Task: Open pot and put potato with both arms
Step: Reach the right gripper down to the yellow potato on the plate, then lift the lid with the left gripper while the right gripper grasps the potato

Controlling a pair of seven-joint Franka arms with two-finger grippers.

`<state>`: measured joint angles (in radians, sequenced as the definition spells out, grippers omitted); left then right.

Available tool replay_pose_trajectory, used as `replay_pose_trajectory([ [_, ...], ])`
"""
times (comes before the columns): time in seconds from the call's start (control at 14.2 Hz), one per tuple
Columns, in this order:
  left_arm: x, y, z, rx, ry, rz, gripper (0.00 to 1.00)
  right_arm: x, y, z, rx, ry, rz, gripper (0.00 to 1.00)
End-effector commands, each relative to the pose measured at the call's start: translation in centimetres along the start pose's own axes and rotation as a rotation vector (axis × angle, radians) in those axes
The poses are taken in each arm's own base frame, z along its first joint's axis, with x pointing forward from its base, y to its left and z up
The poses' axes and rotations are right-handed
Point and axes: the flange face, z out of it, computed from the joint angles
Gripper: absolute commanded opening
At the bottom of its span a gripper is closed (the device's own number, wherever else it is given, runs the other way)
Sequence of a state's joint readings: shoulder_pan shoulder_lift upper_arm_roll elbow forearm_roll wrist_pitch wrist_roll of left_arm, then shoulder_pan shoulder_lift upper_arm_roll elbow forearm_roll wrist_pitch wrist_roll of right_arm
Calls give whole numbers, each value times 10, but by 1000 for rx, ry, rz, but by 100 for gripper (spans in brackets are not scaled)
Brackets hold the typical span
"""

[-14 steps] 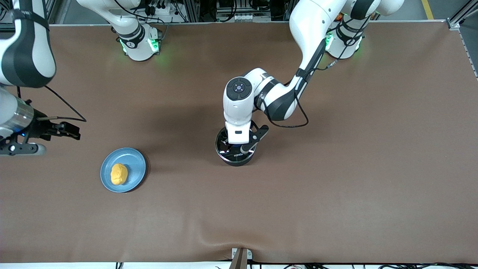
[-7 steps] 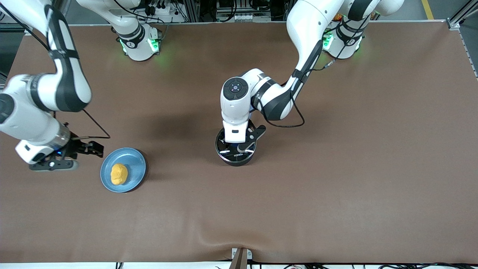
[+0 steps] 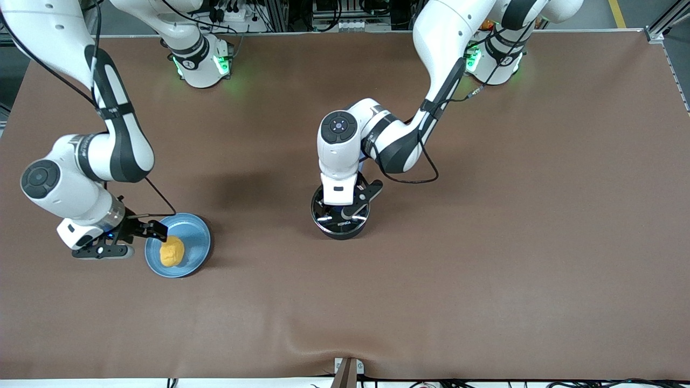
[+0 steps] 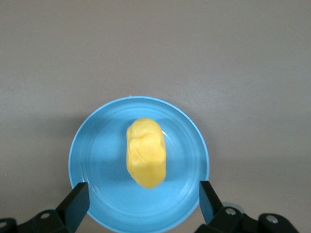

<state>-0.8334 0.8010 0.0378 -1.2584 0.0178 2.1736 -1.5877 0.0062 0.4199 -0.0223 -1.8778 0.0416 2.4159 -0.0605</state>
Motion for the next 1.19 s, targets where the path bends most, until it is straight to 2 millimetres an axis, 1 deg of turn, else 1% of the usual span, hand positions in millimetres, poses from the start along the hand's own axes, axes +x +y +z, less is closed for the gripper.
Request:
replay_pose_trajectory([
  [0.0,-1,3,2,-4,22,29,72,3,-2,17,18,19,16,100],
  [0.07,-1,3,2,-4,22,30,61,4,-1,24,16,31,15,100],
  [0.14,-1,3,1,-4,22,30,42,3,-1,32,15,32,13,100],
  [0.21,-1,3,-2,-6,23,31,15,3,-1,39,14,35,12,100],
  [0.28,-1,3,-4,-6,23,35,0,2,0,47,12,39,9,100],
  [0.35,-1,4,-11,-10,23,38,0,2,0,54,11,38,3,100],
  [0.49,10,3,-32,-6,28,34,0,-1,-1,68,10,30,1,100],
  [0.56,16,4,-48,-17,29,38,0,-2,-6,76,12,25,-13,100],
  [0.63,18,5,-64,-32,27,46,0,-3,-7,82,11,33,-18,100],
  [0.7,31,5,-93,-61,25,43,0,-3,-6,88,9,34,-19,100],
  [0.77,47,2,-115,-63,27,27,0,-5,-6,93,9,31,-19,100],
  [0.84,55,-3,-140,-60,27,24,0,-5,-6,93,9,33,-19,100],
  [0.91,68,-8,-164,-61,29,32,0,-5,-6,93,9,33,-19,100],
  [0.98,86,-16,-187,-55,31,41,0,-5,-7,94,9,31,-20,100],
  [1.05,101,-25,-206,-44,33,41,0,-5,-6,96,9,30,-19,100],
  [1.12,120,-33,-225,-46,36,33,0,-6,-5,100,9,24,-17,100],
])
